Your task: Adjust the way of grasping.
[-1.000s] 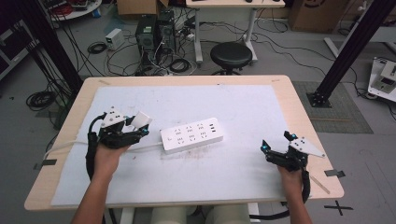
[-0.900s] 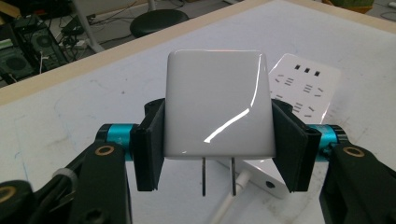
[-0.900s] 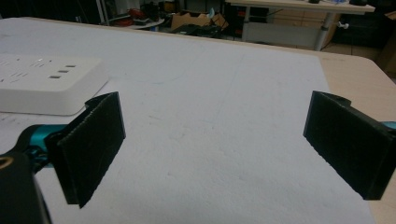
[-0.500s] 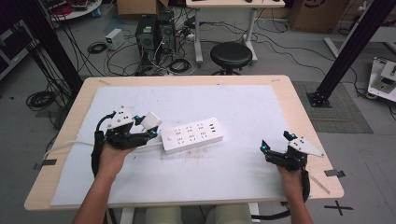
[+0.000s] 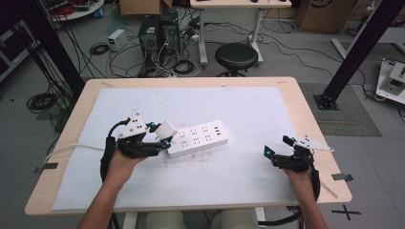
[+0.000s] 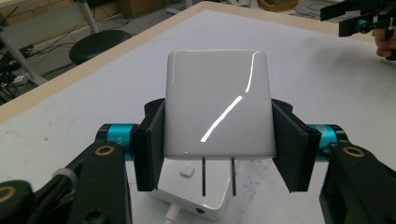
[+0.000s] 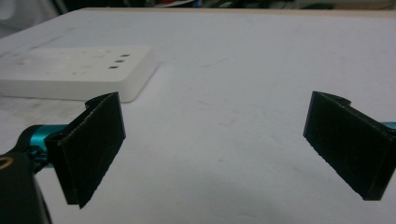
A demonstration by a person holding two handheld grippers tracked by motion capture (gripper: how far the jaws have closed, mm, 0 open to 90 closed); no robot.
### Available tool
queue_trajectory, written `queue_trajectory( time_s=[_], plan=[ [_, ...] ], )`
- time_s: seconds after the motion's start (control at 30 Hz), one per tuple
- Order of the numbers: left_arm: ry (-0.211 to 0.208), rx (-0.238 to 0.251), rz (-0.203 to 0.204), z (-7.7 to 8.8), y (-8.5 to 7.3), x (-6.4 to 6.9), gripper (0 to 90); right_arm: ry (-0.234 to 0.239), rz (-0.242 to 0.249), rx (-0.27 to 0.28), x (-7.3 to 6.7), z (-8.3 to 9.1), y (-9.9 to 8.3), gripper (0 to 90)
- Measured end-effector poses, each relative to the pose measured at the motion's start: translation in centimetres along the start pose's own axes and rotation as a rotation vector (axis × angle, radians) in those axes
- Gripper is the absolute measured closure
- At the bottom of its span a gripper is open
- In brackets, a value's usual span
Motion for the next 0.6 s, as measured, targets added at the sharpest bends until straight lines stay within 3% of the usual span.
queue_trajectory(
  time_s=[0.1, 0.33, 0.6],
  plan=[
    [-0.019, -0.008, -0.012, -0.5, -0.3, 0.6, 42.5, 0.075, -0.038, -0.037, -1.2, 0.0, 0.9, 5.5],
    [-0.068, -0.031, -0.049, -1.1, -0.8, 1.8, 42.5, 0.131, -0.049, -0.078, -2.0, -0.1, 1.6, 5.5],
    [-0.141, -0.048, -0.134, -1.6, -0.8, 3.6, 42.5, 0.226, -0.075, -0.123, -4.5, -0.1, 2.5, 5.4]
  ],
)
Point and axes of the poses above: each handheld gripper's, and its own axes: z roughly backward along the jaws, y roughly out of its top, x roughly to its right, the point moved 9 cm from there along -z, roughly forward along the jaws, and after that the axes turned 12 degrees about x, right-handed, at the moved point
